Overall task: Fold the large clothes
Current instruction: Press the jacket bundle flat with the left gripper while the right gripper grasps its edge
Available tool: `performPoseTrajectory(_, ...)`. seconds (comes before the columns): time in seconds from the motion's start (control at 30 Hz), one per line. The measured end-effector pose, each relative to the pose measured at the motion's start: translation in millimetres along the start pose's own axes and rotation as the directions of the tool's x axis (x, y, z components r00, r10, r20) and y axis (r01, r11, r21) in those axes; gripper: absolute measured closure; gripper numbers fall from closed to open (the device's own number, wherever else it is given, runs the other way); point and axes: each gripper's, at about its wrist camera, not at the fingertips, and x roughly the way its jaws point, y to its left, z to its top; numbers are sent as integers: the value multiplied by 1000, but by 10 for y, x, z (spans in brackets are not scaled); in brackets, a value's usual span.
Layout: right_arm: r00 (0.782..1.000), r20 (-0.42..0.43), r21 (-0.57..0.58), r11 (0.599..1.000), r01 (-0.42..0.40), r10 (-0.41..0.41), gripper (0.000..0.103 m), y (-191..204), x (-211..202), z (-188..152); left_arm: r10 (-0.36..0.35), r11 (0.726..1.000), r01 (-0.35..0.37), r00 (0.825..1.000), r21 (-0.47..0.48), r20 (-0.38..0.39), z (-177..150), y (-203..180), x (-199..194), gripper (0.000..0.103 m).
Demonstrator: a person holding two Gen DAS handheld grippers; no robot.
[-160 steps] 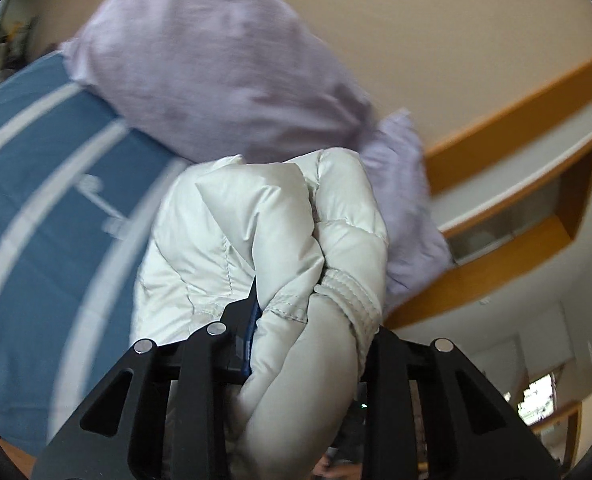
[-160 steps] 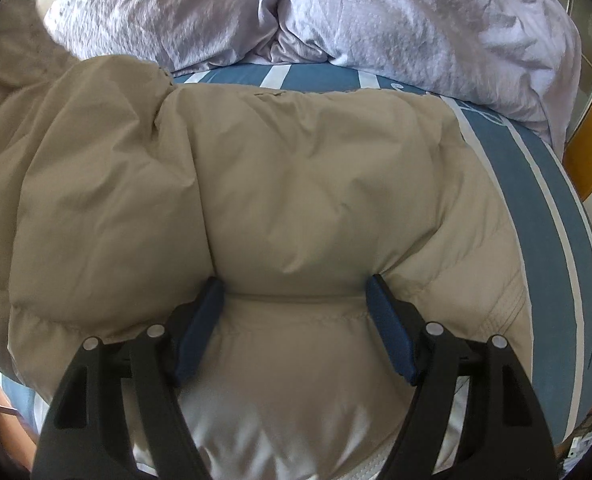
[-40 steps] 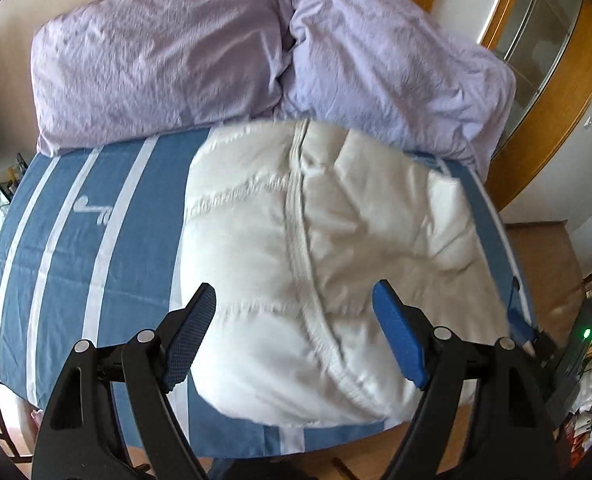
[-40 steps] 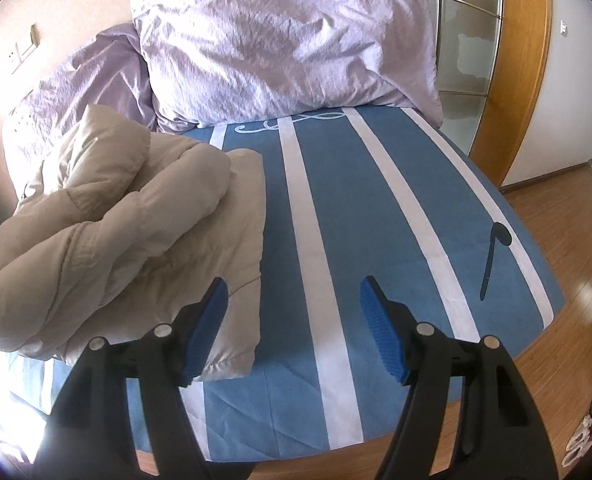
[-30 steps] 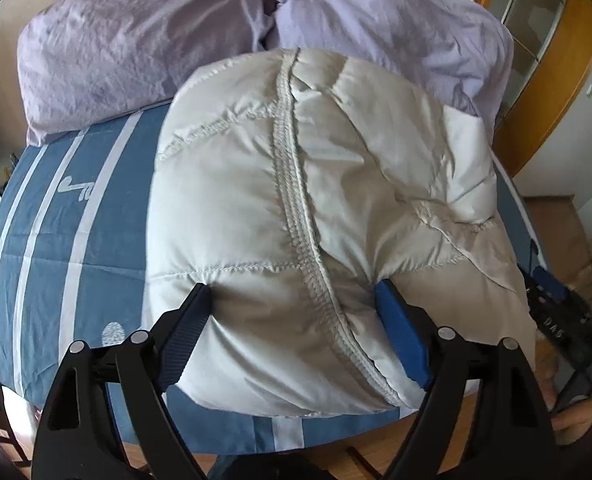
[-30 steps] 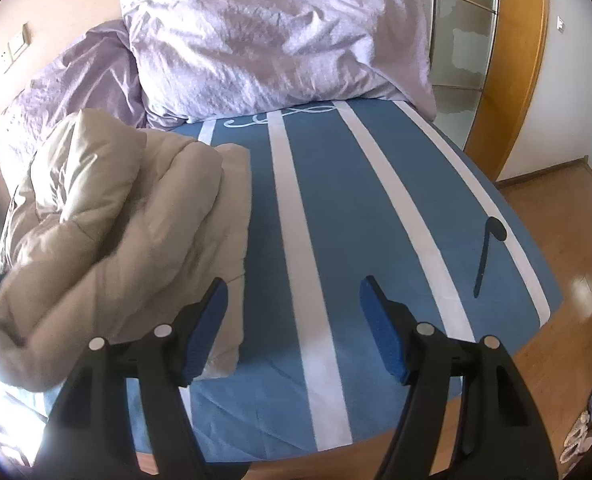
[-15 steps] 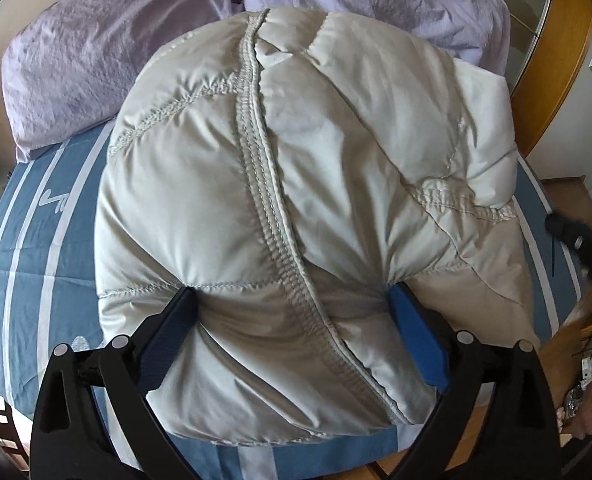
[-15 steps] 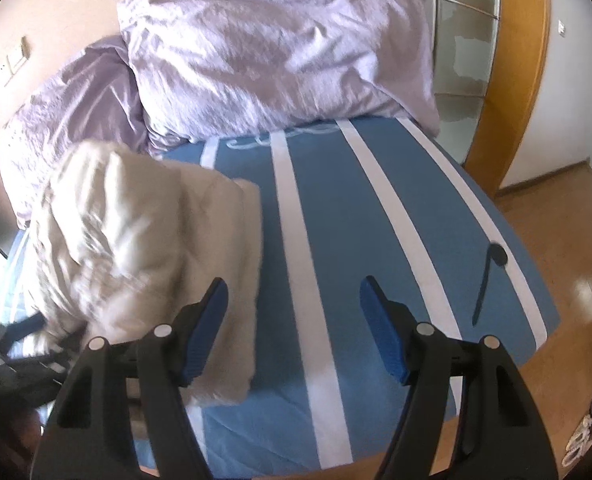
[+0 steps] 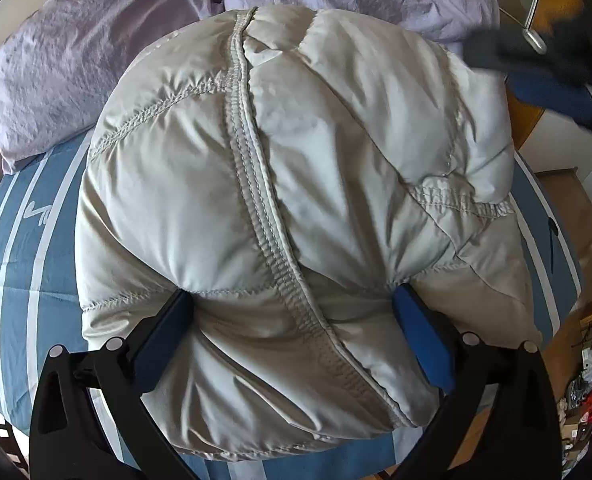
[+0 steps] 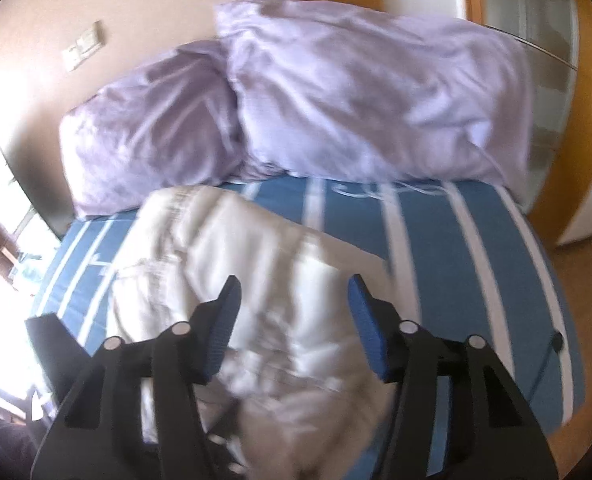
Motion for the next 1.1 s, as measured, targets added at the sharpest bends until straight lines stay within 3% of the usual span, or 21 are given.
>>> performPoseTrajectory(0.13, 999, -33, -38, 999, -15, 13, 61, 140, 215, 69, -10, 1000, 10, 1000, 6, 0, 10, 7, 2, 2)
performPoseTrajectory(0.4, 995, -99, 9, 1000, -9, 10, 72, -22, 625, 57, -26, 999, 25, 1000, 31, 13, 2, 41, -13, 2)
performPoseTrajectory(0.53, 993, -114, 42, 998, 37, -32, 88, -169, 764, 41, -42, 998, 40, 999, 48, 29, 0, 78, -59, 2)
performPoseTrajectory(0.8, 986, -148, 47, 995, 89, -81, 88, -286, 1060, -54, -130, 990, 123, 986, 75, 100, 68, 189, -298, 2)
performPoseTrajectory(1.1, 986, -136, 55, 993, 106, -97, 88, -334, 1193, -114, -133, 991, 130, 981, 31, 138, 354, 379, -312, 3)
